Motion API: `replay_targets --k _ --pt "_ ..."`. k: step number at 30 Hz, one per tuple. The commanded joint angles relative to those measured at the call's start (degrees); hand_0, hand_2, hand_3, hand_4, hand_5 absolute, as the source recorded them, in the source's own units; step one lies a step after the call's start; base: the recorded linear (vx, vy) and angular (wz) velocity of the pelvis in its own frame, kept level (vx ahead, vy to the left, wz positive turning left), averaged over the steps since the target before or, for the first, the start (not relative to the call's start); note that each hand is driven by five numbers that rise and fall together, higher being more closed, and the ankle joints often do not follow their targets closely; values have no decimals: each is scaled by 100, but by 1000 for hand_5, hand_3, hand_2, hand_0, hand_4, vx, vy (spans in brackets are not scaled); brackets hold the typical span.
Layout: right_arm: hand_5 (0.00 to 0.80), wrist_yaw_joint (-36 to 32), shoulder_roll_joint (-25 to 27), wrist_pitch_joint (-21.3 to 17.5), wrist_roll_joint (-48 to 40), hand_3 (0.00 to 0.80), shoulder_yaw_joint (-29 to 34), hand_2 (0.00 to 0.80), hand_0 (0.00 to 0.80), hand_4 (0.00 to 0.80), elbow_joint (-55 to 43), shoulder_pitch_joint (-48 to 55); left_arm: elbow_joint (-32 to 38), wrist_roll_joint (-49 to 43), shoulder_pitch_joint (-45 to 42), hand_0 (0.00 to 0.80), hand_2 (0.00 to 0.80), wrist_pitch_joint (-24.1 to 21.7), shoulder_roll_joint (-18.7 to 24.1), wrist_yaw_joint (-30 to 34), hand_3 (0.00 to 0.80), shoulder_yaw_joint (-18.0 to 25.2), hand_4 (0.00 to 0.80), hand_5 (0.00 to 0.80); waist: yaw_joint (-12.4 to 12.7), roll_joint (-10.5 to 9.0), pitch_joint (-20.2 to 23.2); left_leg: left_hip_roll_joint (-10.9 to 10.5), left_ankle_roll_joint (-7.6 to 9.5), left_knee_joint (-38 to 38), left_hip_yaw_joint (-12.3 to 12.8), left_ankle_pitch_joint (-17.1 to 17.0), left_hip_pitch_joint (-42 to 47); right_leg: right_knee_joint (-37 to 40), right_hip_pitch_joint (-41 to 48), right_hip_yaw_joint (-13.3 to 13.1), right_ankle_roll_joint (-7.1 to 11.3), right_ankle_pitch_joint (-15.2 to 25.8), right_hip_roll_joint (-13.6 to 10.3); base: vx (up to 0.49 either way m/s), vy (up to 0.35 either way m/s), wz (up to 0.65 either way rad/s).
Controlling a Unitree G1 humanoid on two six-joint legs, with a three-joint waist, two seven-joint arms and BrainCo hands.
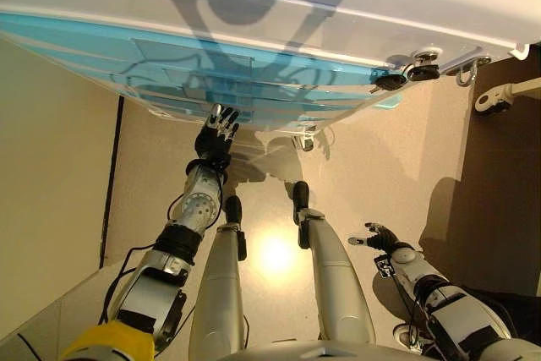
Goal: Open the drawer and pick up the medicine
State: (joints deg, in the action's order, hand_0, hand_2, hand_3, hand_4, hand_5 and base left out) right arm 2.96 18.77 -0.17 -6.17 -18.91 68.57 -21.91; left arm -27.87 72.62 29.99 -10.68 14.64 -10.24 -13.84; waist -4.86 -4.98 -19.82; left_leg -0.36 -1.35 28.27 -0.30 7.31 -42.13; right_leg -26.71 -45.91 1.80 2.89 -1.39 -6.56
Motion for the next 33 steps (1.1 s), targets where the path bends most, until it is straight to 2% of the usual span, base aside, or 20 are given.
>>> replay_targets --k 1,2,5,6,7,8,10,11,12,14,15,16,17,18,25,29,33 --pt "0 112 176 -30 19 0 -206 0 0 0 129 286 933 -384 570 0 0 -722 -97 274 0 619 0 0 77 182 355 -108 10 -482 -138 -292 197 170 542 221 246 -236 41 -45 -45 7" --pt "0 136 170 -29 17 0 -203 0 0 0 122 284 924 -394 481 0 0 -698 -139 271 0 608 0 0 97 191 342 -99 -14 -505 -179 -138 314 151 644 209 269 -382 63 -60 -61 9" --pt "0 207 152 -17 15 0 -168 0 0 0 96 287 806 -254 81 0 0 -494 -431 336 0 518 0 0 132 182 246 -133 -24 -599 -239 -233 429 240 799 256 245 -363 64 -37 -45 11" --pt "0 207 153 -18 14 0 -163 0 0 0 92 283 813 -255 85 0 0 -494 -430 337 0 516 0 0 128 177 227 -143 -2 -627 -211 -415 354 296 743 283 218 -197 44 -33 -45 18" --pt "0 241 137 1 13 0 -130 0 0 0 106 299 844 -130 -109 0 0 -410 -596 384 0 444 0 0 147 186 209 -141 -29 -609 -261 -266 462 256 861 281 233 -357 51 -17 -23 18" --pt "0 241 138 1 14 0 -129 0 0 0 105 305 850 -131 -117 0 0 -409 -599 382 0 441 0 0 150 188 204 -139 -30 -602 -262 -256 470 252 871 282 232 -365 52 76 -44 14" --pt "0 260 132 9 18 0 -96 0 0 0 102 332 958 -18 -274 0 0 -340 -695 430 0 350 0 0 159 184 184 -149 -32 -626 -272 -276 497 273 912 297 230 -352 49 -59 -13 7" --pt "0 261 132 15 12 0 -78 0 0 0 99 336 1032 14 -372 0 0 -292 -729 467 0 299 0 0 162 178 149 -159 -11 -658 -248 -463 432 333 874 327 201 -184 27 -17 -22 9" --pt "0 264 130 23 22 0 -79 0 0 0 96 355 1095 68 -455 0 0 -246 -763 499 0 246 0 0 175 185 152 -150 -35 -660 -284 -305 537 308 962 312 226 -331 48 -18 -27 9" --pt "0 260 123 25 29 0 -73 0 0 0 60 369 1297 115 -606 0 0 -167 -789 557 0 128 0 0 195 187 127 -138 -42 -697 -295 -339 564 332 1002 331 226 -324 45 30 -37 5" --pt "0 258 120 31 29 0 -62 0 0 0 50 391 1407 131 -672 0 0 -159 -789 578 0 79 0 0 204 187 110 -138 -48 -725 -308 -361 585 351 1029 345 225 -318 43 -105 -30 4" --pt "0 253 119 33 31 0 -47 0 0 0 51 404 1610 103 -698 0 0 -128 -736 608 0 20 0 0 215 189 88 -148 -35 -801 -300 -563 543 437 1021 400 196 -158 23 -13 -33 4" --pt "0 252 119 34 32 0 -53 0 0 0 54 412 1608 103 -708 0 0 -128 -740 607 0 20 0 0 218 191 98 -139 -56 -771 -321 -391 622 385 1084 379 222 -313 38 -96 -17 4" --pt "0 243 119 35 31 0 -38 0 0 0 56 419 1686 102 -710 0 0 -103 -712 632 0 14 0 0 222 192 82 -143 -39 -832 -314 -578 563 451 1035 406 197 -159 24 -5 -23 4" --pt "0 118 136 -10 82 0 -63 0 0 0 52 503 2208 11 -641 0 0 -1 -466 931 0 -18 0 0 250 209 108 -142 -64 -952 -377 -653 618 512 1120 483 195 -162 10 -14 -9 4" --pt "0 52 137 -39 87 0 -94 0 0 0 39 513 2223 -28 -548 0 0 28 -351 1048 0 34 0 0 257 202 126 -132 -80 -1000 -395 -692 618 544 1119 498 190 -153 13 -7 -5 5" --pt "0 13 149 -81 84 0 -130 0 0 0 15 506 1918 -42 -268 0 0 -43 -242 1061 0 229 0 0 246 159 168 -91 -111 -1162 -410 -787 612 615 1080 526 202 -119 41 -3 -4 1"
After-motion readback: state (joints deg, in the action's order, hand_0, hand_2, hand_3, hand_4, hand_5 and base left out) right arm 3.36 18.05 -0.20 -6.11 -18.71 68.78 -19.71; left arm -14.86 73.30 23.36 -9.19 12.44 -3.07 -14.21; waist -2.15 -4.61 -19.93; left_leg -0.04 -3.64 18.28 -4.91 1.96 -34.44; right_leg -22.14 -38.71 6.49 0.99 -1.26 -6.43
